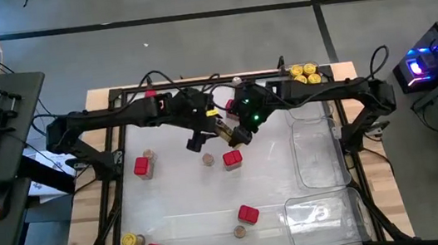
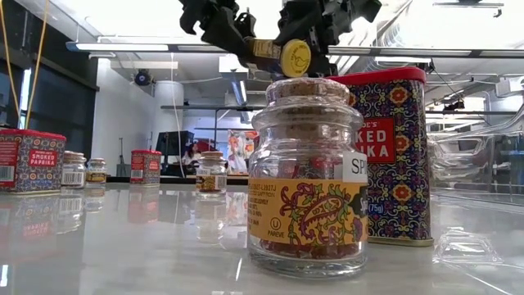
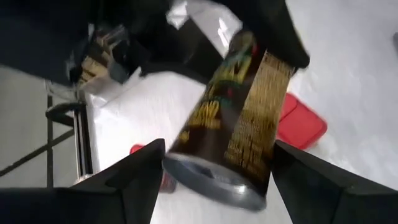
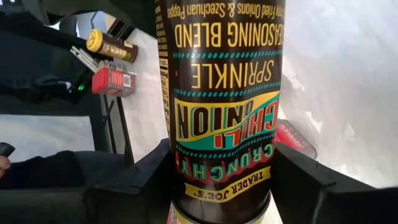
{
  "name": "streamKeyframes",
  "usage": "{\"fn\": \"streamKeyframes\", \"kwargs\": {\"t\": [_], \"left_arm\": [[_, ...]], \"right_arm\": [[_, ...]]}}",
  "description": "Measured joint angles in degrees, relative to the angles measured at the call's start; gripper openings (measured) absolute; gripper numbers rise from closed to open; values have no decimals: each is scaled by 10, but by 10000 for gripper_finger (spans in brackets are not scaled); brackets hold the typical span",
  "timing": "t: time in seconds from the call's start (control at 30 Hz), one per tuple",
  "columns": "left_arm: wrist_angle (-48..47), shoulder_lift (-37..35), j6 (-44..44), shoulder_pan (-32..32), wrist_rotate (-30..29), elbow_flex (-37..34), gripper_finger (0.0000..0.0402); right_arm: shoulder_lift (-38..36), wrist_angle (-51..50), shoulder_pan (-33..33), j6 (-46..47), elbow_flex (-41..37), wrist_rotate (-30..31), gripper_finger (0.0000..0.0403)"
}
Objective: Sort spices by type
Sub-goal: Put the yellow seasoning bottle into the top transparent bin
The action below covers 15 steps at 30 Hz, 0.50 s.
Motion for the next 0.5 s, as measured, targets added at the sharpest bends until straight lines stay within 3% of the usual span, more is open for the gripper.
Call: {"fn": "streamKeyframes", "kwargs": {"t": [0.3, 0.5], "left_arm": [[24, 4, -8, -14, 4, 0, 290], [16, 1, -2, -12, 8, 1, 270]], "right_arm": [[0, 20, 0, -9, 0, -4, 209], [0, 24, 0, -26, 0, -20, 209]]}}
